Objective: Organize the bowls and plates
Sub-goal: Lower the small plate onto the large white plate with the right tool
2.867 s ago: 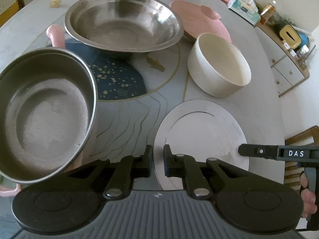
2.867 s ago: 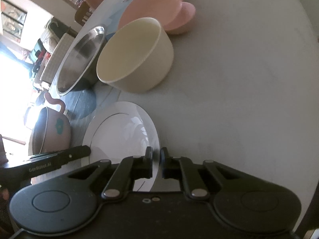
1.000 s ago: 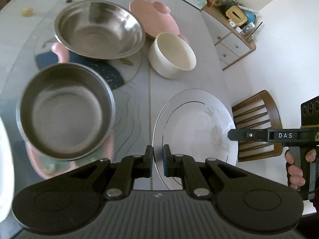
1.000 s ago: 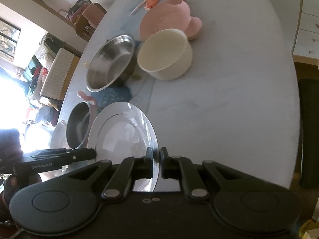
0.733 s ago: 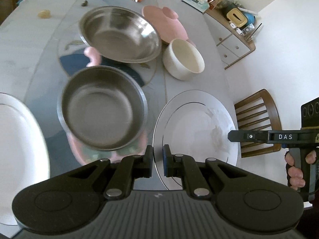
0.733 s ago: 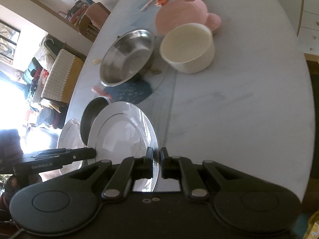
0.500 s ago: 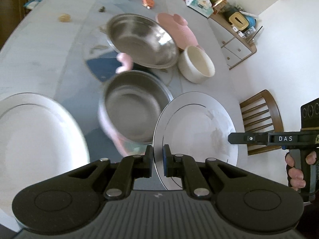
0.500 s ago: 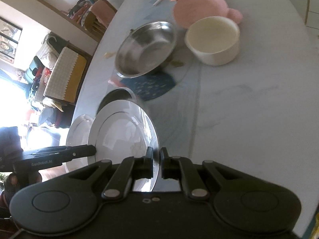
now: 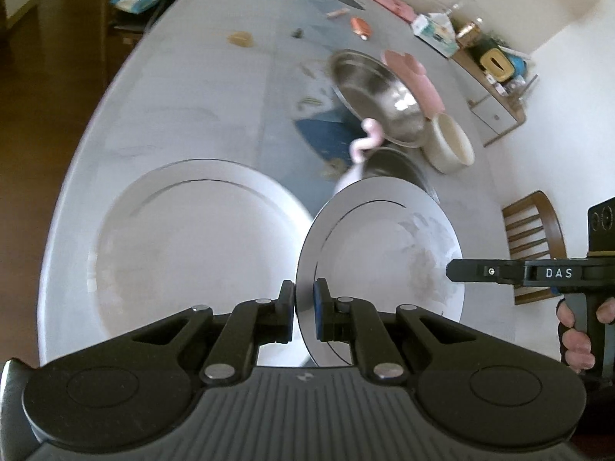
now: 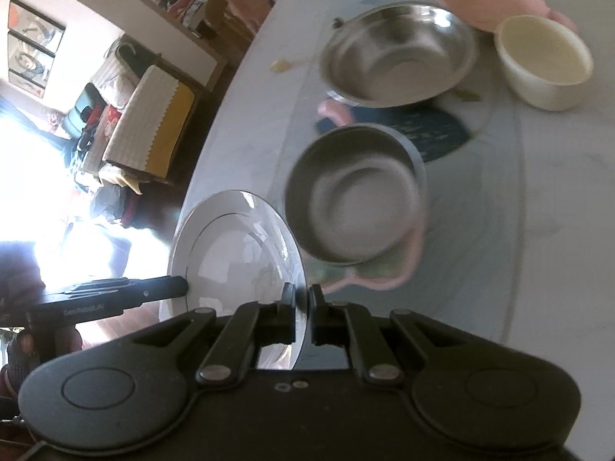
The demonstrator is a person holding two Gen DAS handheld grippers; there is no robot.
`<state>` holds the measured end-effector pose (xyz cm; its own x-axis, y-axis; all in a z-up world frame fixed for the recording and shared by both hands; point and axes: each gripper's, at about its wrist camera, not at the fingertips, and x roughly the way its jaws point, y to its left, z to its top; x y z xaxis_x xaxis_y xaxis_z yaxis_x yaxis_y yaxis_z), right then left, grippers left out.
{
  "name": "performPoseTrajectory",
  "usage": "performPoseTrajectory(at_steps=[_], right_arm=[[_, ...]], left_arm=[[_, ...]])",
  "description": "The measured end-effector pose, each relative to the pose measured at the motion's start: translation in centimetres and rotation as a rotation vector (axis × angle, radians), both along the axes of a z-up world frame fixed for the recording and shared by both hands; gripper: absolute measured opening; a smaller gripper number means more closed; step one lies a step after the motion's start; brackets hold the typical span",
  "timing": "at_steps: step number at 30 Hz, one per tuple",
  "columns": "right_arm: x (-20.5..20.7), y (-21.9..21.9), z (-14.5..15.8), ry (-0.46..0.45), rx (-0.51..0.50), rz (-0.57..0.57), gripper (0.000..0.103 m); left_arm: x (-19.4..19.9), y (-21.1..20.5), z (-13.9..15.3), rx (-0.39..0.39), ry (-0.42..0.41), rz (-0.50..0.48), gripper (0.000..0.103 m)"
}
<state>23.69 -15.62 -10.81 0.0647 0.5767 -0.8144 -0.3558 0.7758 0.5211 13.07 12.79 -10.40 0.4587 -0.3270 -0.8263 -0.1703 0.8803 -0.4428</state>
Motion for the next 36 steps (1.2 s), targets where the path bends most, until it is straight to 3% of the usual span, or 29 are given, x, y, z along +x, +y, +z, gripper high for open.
performPoseTrajectory(at_steps=[15,21,36], right_arm=[[-1.7,7.7,-3.6,-0.006,-0.053,0.028,0.007],[-1.5,8.2,-5.4,0.022,-0.078,0.012,0.008],[-2.3,8.6,-6.3,0.043,-0.101,-0.038,0.008]], left_arm=[[-0.8,7.2,-4.6,-0.008,0.044,0.036,0.009],[0.1,7.8,-6.3,0.0,0.055,0.017,0.009],[1.3,8.7,-7.7,0.011,0.079,-0.021,0.01]])
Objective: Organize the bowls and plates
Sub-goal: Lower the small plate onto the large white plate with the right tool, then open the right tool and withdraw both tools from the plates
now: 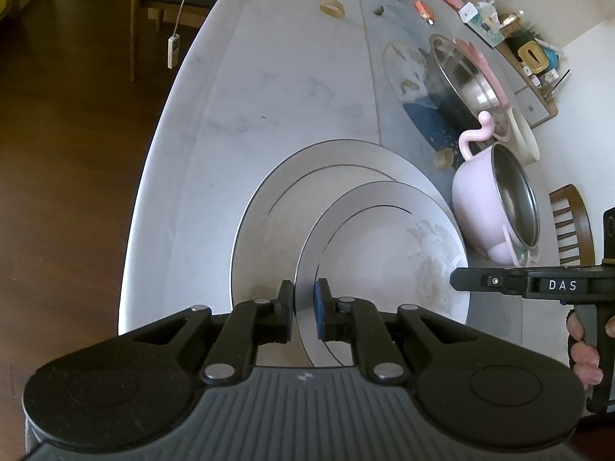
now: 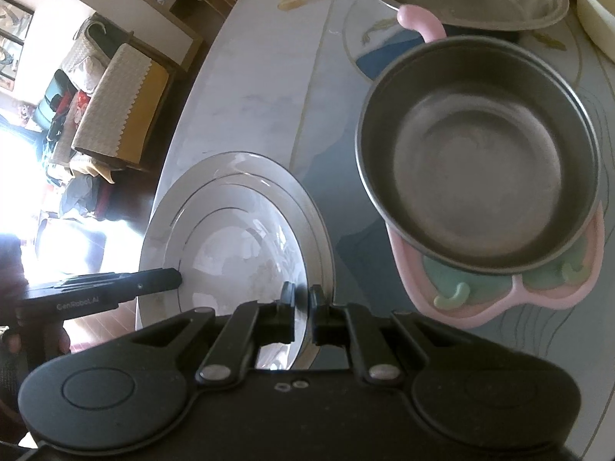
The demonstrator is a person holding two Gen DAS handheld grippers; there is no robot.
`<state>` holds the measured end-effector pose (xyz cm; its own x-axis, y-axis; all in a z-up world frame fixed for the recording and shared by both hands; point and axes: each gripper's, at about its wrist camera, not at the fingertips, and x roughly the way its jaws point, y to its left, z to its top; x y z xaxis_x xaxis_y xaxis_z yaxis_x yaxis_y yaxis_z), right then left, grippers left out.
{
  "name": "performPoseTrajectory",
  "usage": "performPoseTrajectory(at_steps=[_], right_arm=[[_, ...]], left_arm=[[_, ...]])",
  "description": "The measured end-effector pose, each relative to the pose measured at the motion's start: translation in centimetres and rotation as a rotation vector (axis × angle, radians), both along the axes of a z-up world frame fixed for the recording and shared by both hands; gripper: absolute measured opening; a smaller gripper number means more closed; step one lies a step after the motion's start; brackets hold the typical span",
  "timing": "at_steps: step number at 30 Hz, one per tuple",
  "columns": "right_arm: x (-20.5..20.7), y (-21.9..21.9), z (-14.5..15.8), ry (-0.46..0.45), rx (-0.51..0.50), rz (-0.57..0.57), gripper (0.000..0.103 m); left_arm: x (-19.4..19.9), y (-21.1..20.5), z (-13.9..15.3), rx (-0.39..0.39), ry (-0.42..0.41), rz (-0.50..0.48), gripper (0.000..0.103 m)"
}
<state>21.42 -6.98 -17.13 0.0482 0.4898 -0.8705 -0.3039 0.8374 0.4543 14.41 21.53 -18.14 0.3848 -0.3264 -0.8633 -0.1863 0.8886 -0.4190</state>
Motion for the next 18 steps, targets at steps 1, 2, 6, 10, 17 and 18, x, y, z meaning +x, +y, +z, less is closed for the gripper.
performPoseTrajectory(at_steps=[1,2,6,10,17,18], right_arm=[[-0.1,0.0,0.0,0.001,0.001,0.0,0.008],[-0.1,0.0,0.0,0.0,0.002,0.0,0.008],[-0.1,0.0,0.0,-0.006,0.0,0.008,0.008],[0.1,0.2,-0.1,0.002,0.0,0.01,0.008],[0.2,0.3,-0.2,-0.001,-0.003,0.014,0.008],[0.2,0.4,-0.2,-0.003,-0.005,0.017,0.008]], left_arm=[[0.1,0.0,0.0,0.002,0.001,-0.002,0.01],[0.1,0.0,-0.1,-0.001,0.003,-0.001,0.01],[0.1,0.4,-0.3,-0.016,0.009,0.0,0.01],[0.2,0.5,-0.3,-0.021,0.014,0.001,0.009],[0.0,1.5,1.5,0.019,-0.033,0.0,0.009],[-0.1,1.5,1.7,0.026,-0.041,-0.002,0.009]])
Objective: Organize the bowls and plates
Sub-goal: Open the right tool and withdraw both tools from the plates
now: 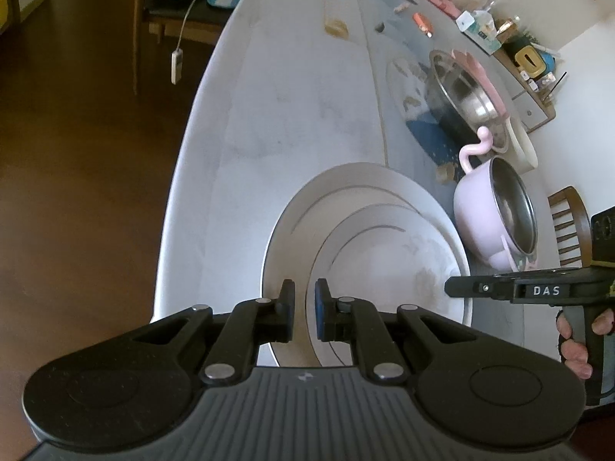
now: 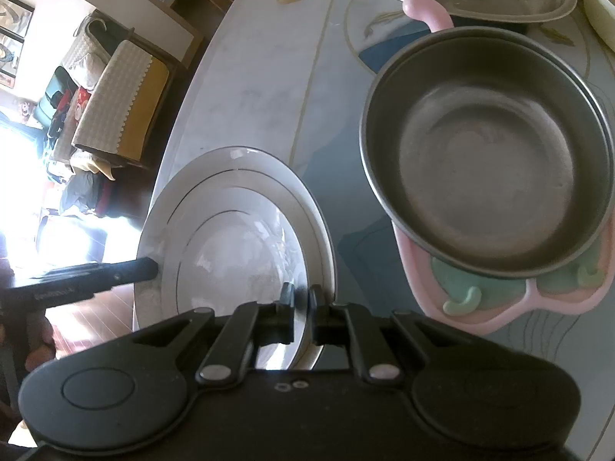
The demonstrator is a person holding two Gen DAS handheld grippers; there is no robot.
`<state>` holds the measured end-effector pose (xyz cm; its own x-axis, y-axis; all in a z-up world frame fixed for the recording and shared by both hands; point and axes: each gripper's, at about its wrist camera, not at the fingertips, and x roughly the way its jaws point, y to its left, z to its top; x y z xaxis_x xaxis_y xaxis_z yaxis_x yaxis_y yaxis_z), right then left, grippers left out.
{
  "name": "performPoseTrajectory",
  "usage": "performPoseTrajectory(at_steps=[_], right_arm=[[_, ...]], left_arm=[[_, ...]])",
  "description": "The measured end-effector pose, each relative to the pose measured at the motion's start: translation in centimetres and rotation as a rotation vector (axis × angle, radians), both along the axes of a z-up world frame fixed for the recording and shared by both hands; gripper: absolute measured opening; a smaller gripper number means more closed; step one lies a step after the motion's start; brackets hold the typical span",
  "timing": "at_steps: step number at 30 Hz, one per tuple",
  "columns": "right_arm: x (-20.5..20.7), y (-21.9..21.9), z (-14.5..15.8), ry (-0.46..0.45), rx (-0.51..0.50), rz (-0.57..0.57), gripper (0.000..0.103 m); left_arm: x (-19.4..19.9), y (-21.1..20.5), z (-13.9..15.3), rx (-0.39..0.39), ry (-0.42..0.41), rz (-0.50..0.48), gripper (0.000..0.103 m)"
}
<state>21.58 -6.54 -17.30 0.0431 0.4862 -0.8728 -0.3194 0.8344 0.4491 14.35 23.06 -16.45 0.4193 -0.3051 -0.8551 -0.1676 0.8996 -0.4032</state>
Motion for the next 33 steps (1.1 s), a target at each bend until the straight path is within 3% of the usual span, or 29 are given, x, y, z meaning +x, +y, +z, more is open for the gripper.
performPoseTrajectory(at_steps=[9,22,26,28,30,32,33], right_arm=[[0.0,1.2,0.1,-0.039,-0.029,0.011,0.011],[-2.7,0.5,3.6,-0.155,-0.015,0.039,0.037],[-4.0,-0.1,5.7,-0.237,-0.017,0.048,0.043],[-4.5,-0.5,6.6,-0.28,-0.017,0.046,0.046],[-4.9,-0.9,7.7,-0.329,-0.023,0.041,0.05],[-5.2,-1.2,8.6,-0.373,-0.027,0.038,0.056],[-5.4,-1.4,9.1,-0.394,-0.029,0.036,0.057]], left_arm=[[-0.3,-1.7,0.6,0.037,-0.044,-0.029,0.01],[-0.9,-5.0,3.0,0.06,-0.129,-0.087,0.01],[-1.4,-6.3,4.6,0.065,-0.178,-0.112,0.012],[-1.5,-6.9,5.3,0.071,-0.203,-0.121,0.021],[-1.7,-7.5,6.2,0.08,-0.237,-0.124,0.038],[-2.0,-8.0,7.1,0.094,-0.279,-0.114,0.064],[-2.2,-8.4,7.6,0.103,-0.301,-0.113,0.066]])
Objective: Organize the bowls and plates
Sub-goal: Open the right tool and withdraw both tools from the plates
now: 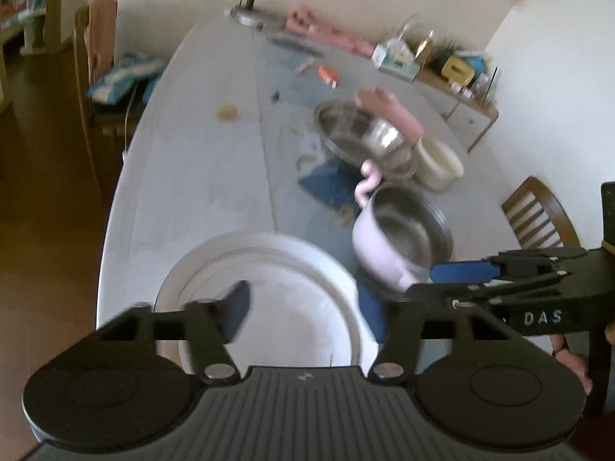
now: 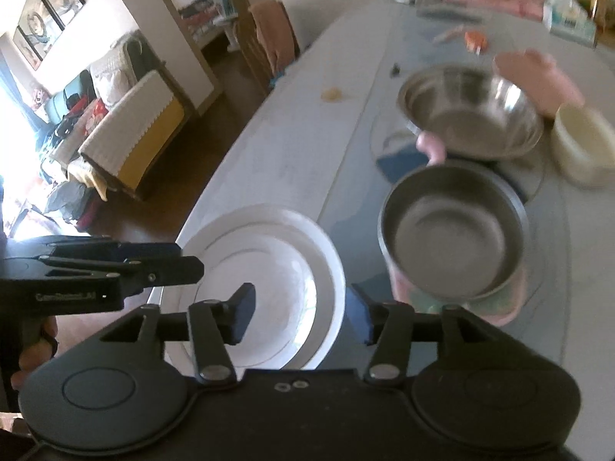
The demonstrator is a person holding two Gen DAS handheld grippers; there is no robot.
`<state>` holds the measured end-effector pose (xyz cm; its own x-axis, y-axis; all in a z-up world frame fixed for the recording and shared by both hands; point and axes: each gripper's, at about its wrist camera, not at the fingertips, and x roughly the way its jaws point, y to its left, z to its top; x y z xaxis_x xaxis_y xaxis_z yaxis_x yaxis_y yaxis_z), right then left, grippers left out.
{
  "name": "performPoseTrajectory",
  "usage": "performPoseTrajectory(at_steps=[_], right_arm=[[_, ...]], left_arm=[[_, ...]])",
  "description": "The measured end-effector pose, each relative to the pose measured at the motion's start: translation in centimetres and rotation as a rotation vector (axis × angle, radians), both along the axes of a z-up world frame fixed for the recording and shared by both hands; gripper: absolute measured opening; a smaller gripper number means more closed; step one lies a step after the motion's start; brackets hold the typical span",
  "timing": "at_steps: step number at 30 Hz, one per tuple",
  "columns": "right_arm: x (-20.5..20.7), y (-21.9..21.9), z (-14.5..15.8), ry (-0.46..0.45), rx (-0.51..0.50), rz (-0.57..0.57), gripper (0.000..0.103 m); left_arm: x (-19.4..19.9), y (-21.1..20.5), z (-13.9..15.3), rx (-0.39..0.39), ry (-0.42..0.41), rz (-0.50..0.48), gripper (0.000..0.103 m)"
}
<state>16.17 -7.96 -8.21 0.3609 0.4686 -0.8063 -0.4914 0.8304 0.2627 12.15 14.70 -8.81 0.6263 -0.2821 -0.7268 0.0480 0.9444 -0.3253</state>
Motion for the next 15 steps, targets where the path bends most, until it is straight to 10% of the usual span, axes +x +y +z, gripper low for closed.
performPoseTrajectory(at_steps=[15], right_arm=[[-2.2,-4.6,5.7,-0.183,-0.007,-0.095,0.092]], left_arm=[[0.6,-6.2,5.6,0.071,-0.16,-0.101,0.078]])
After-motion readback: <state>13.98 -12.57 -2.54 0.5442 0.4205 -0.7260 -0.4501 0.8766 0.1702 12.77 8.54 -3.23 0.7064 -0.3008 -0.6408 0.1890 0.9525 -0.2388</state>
